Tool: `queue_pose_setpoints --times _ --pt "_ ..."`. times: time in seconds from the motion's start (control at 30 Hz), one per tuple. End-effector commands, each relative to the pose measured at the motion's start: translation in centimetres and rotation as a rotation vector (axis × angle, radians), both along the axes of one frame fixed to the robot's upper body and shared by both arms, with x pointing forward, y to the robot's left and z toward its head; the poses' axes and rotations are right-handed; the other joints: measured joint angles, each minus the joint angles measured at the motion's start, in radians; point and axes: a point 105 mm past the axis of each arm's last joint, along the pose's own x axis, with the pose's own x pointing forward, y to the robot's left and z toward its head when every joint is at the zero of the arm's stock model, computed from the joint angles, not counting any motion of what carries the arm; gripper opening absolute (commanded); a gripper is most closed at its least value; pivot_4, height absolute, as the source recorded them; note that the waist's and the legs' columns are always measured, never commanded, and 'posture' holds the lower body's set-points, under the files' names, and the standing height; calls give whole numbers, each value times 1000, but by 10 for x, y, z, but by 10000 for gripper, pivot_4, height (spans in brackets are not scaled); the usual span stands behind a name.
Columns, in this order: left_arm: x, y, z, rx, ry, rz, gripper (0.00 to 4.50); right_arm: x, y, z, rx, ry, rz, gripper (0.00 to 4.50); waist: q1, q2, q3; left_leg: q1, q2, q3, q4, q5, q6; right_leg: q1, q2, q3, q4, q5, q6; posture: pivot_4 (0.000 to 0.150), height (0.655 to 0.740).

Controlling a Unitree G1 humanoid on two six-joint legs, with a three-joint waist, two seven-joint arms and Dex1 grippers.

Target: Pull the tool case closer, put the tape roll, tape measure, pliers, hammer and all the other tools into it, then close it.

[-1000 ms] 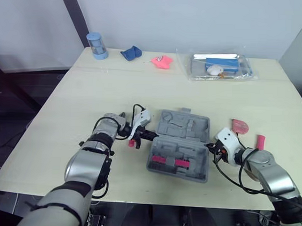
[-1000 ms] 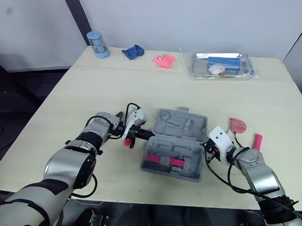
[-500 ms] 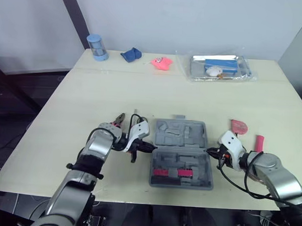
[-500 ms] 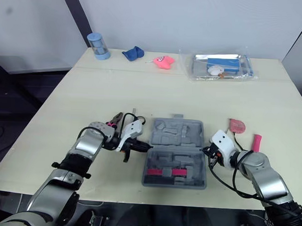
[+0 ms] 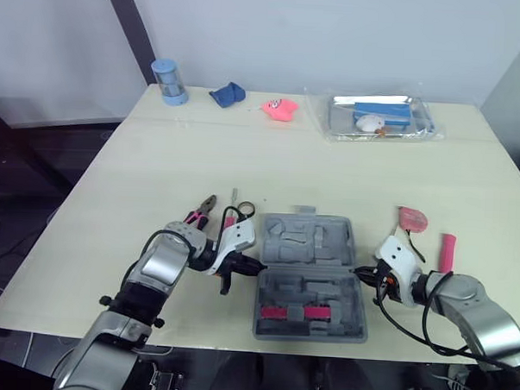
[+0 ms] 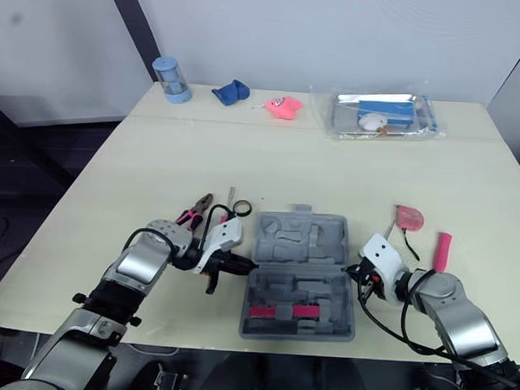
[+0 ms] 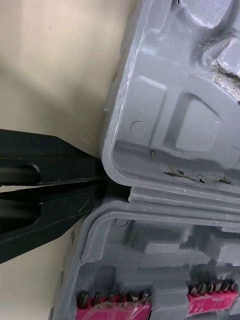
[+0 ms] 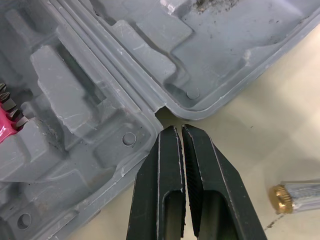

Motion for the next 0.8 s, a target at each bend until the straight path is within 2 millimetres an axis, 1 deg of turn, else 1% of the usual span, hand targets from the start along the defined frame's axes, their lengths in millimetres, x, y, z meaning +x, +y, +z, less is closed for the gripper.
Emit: queue_pose_setpoints --times 0.03,0.17,0.33,0.5,0.8 --pt "-11 -6 -15 15 52 -26 1632 -3 5 9 18 -21 31 1678 1 0 0 0 0 0 0 0 0 0 0 0 0 0 0 1500 7400" --pt "-17 -11 -16 6 62 -47 1632 -5 3 9 12 -19 26 1678 3 0 0 0 0 0 0 0 0 0 0 0 0 0 0 1500 7400" --pt "-14 -13 -16 0 46 -34 1632 -6 1 10 11 -16 16 1678 7 0 0 0 -1 -1 0 0 0 1 0 -1 -1 0 0 1500 7400" --pt "-26 -18 -16 1 62 -108 1632 -15 2 8 24 17 24 1678 7 0 0 0 -1 -1 0 0 0 2 0 -1 -1 0 0 1500 7400" --pt "-40 -16 -21 29 84 -171 1632 -25 2 6 32 65 37 1678 6 0 0 0 -1 -1 0 0 0 2 0 -1 -1 0 0 1500 7400"
